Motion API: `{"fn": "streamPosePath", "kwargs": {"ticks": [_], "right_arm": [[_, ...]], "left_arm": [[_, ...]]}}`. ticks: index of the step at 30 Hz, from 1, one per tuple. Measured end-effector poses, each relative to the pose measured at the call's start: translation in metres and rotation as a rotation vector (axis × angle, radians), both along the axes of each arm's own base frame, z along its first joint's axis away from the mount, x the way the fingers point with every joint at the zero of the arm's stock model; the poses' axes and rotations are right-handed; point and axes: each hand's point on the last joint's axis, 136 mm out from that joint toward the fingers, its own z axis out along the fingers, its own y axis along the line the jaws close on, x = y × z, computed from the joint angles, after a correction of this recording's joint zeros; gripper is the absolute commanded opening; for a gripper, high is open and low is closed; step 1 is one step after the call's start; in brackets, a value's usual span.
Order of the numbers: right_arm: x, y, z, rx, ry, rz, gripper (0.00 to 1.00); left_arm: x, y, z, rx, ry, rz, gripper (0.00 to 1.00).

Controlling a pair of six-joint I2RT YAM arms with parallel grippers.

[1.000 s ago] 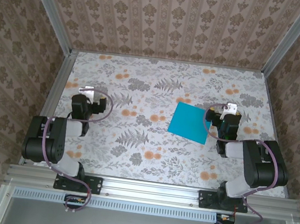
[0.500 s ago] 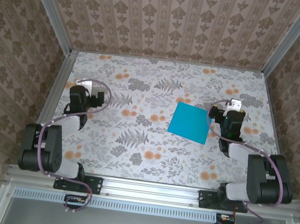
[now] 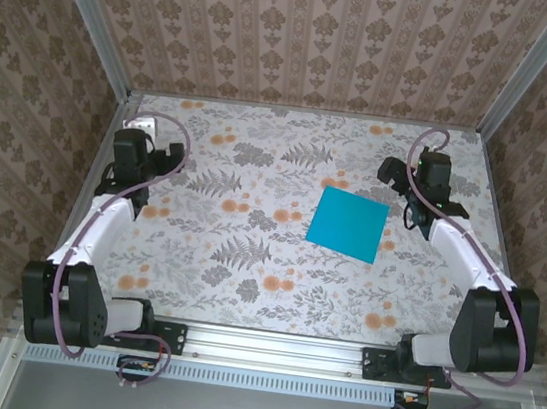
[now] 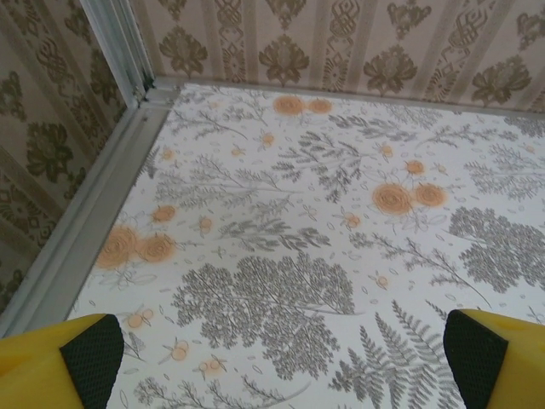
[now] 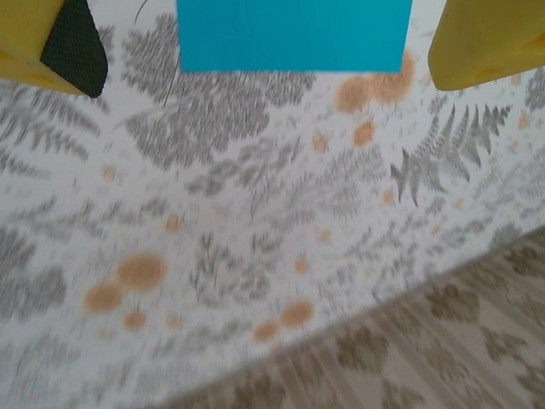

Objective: Fold a paper plane with a square sheet of paper (pick it up from the middle)

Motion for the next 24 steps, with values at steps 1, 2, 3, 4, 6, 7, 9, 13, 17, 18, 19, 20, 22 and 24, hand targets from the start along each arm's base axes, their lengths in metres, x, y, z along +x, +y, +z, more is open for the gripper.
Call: {"fn": "streamPosePath", "kwargs": {"ticks": [1, 2, 3, 4, 6, 7, 9, 13, 17, 18, 19, 20, 22, 24], "right_arm": [[0.001, 0.006, -0.01, 0.022, 0.046, 0.002, 1.0], [0.001, 0.011, -0.019, 0.037, 0.095, 0.002, 1.0], [0.004, 0.019, -0.029, 0.052, 0.143, 0.004, 1.0], [0.005, 0.026, -0.037, 0.062, 0.179, 0.01, 1.0], [0.006, 0.04, -0.057, 0.08, 0.261, 0.017, 1.0], [0.005, 0.046, -0.065, 0.084, 0.296, 0.02, 1.0], [0.003, 0.057, -0.083, 0.088, 0.366, 0.026, 1.0], [0.002, 0.07, -0.108, 0.079, 0.473, 0.029, 1.0], [0.002, 0.073, -0.124, 0.067, 0.537, 0.023, 1.0], [0.002, 0.075, -0.127, 0.063, 0.55, 0.025, 1.0], [0.001, 0.076, -0.131, 0.057, 0.565, 0.025, 1.0], [0.001, 0.076, -0.134, 0.053, 0.577, 0.026, 1.0], [0.0, 0.079, -0.141, 0.044, 0.598, 0.029, 1.0], [-0.002, 0.083, -0.149, 0.031, 0.627, 0.037, 1.0]], "left_arm": [[-0.002, -0.002, -0.003, -0.011, 0.017, -0.01, 1.0], [-0.003, -0.005, -0.005, -0.022, 0.028, -0.02, 1.0], [-0.005, -0.008, -0.008, -0.035, 0.041, -0.03, 1.0], [-0.006, -0.01, -0.01, -0.046, 0.051, -0.039, 1.0], [-0.008, -0.015, -0.014, -0.065, 0.071, -0.057, 1.0], [-0.008, -0.016, -0.017, -0.073, 0.082, -0.06, 1.0], [-0.007, -0.019, -0.021, -0.088, 0.104, -0.066, 1.0], [-0.005, -0.023, -0.025, -0.115, 0.136, -0.078, 1.0], [-0.005, -0.027, -0.031, -0.134, 0.16, -0.089, 1.0], [-0.005, -0.028, -0.033, -0.138, 0.169, -0.092, 1.0], [-0.005, -0.029, -0.035, -0.142, 0.175, -0.097, 1.0], [-0.006, -0.03, -0.036, -0.145, 0.178, -0.102, 1.0], [-0.006, -0.032, -0.037, -0.153, 0.184, -0.11, 1.0], [-0.006, -0.033, -0.037, -0.162, 0.187, -0.116, 1.0]]}}
